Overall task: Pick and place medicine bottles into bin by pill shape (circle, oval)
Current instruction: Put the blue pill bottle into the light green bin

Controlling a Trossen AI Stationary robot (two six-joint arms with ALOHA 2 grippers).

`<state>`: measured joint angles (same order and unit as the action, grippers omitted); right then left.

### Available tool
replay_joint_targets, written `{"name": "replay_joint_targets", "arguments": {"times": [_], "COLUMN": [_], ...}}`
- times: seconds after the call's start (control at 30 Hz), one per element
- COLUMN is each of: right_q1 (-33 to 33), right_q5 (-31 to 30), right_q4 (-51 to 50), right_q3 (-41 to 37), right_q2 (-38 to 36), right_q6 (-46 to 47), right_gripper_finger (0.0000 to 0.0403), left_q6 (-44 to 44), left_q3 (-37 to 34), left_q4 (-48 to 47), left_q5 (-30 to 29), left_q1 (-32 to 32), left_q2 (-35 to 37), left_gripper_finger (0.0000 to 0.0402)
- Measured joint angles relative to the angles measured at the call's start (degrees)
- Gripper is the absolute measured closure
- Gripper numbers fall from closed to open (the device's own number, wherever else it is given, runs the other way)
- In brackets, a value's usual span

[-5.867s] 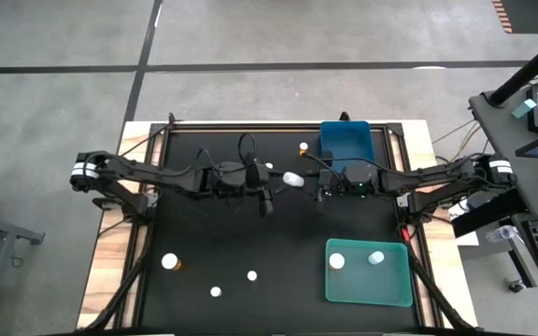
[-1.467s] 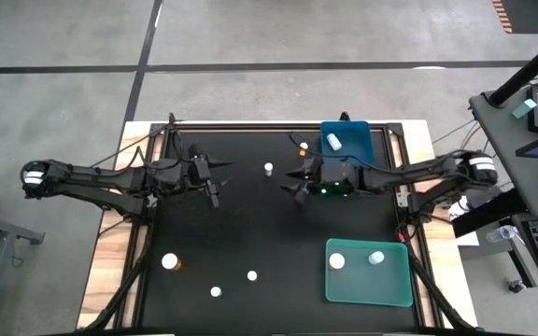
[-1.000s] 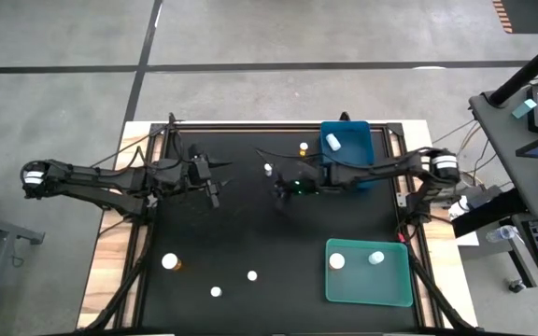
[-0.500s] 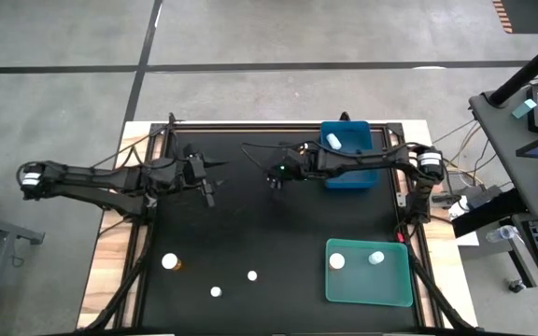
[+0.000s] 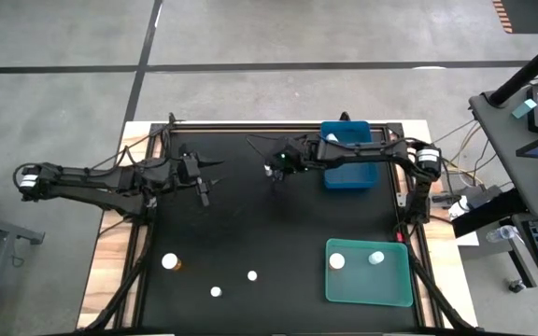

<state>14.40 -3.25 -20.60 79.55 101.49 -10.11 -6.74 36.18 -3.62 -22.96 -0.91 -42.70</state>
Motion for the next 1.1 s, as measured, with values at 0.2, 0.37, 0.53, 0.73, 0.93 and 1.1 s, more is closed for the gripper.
{"name": "replay_joint_targets", "arguments": {"times": [0.2, 0.37, 0.53, 0.73, 0.93, 1.1], "right_q1": [3.1, 3.9, 3.7, 4.1, 4.0, 4.0], "right_q5": [0.7, 0.7, 0.7, 0.8, 1.0, 1.0], "right_q4": [4.4, 6.5, 7.8, 7.7, 7.7, 7.7], "right_q3": [-0.2, -0.2, -0.2, -0.2, -0.2, -0.2], "right_q2": [5.3, 7.5, 7.8, 9.5, 10.1, 9.3], "right_q6": [-1.7, -1.6, -1.5, -0.6, 0.0, 0.5], "right_gripper_finger": [0.0076, 0.0077, 0.0079, 0.0123, 0.0188, 0.0222], "left_q6": [0.0, 0.0, -1.1, -1.1, -1.1, -1.2], "left_q3": [0.0, 0.0, 0.0, 0.0, 0.0, 0.0], "left_q4": [0.0, 0.0, 0.1, 0.1, 0.1, 0.1], "left_q5": [0.0, 0.0, 0.0, 0.0, 0.0, 0.0], "left_q1": [0.0, 0.0, 0.0, 0.0, 0.0, 0.0], "left_q2": [0.0, 0.0, -0.1, 0.0, 0.0, 0.0], "left_gripper_finger": [0.0218, 0.0218, 0.0218, 0.0218, 0.0218, 0.0218]}}
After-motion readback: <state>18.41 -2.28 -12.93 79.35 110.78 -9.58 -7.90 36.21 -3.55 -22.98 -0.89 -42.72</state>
